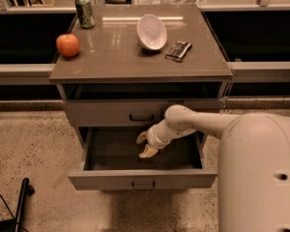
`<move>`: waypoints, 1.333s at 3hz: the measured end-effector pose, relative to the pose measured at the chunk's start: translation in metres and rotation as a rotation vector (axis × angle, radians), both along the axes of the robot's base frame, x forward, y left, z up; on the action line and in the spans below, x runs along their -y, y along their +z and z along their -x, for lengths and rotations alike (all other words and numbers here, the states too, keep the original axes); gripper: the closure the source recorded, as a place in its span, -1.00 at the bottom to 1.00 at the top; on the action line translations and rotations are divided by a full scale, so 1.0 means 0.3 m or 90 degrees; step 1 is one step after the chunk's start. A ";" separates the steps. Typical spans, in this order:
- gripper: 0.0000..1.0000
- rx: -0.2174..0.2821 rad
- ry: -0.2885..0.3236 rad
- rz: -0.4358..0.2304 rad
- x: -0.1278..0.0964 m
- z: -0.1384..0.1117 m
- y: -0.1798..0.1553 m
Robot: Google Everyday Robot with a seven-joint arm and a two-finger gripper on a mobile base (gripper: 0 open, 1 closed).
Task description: Open middle drawer
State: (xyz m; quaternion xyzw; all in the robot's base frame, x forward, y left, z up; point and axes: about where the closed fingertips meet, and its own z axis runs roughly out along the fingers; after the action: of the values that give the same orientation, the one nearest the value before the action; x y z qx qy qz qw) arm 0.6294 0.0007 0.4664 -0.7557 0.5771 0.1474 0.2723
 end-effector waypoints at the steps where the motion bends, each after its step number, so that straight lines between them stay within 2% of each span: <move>1: 0.34 -0.037 -0.005 -0.006 -0.019 0.004 -0.140; 2: 0.81 -0.061 -0.012 -0.002 -0.019 0.046 -0.228; 3: 0.86 -0.090 0.002 0.008 -0.040 0.105 -0.284; 4: 0.82 -0.126 0.028 0.015 -0.064 0.176 -0.304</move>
Offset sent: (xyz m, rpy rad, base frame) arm -0.0293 0.0021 -0.0965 -0.0057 0.1381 -0.0334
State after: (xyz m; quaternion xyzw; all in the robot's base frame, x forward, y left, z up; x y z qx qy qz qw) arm 0.5766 0.0200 0.3753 -0.7532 0.5859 0.2205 0.2020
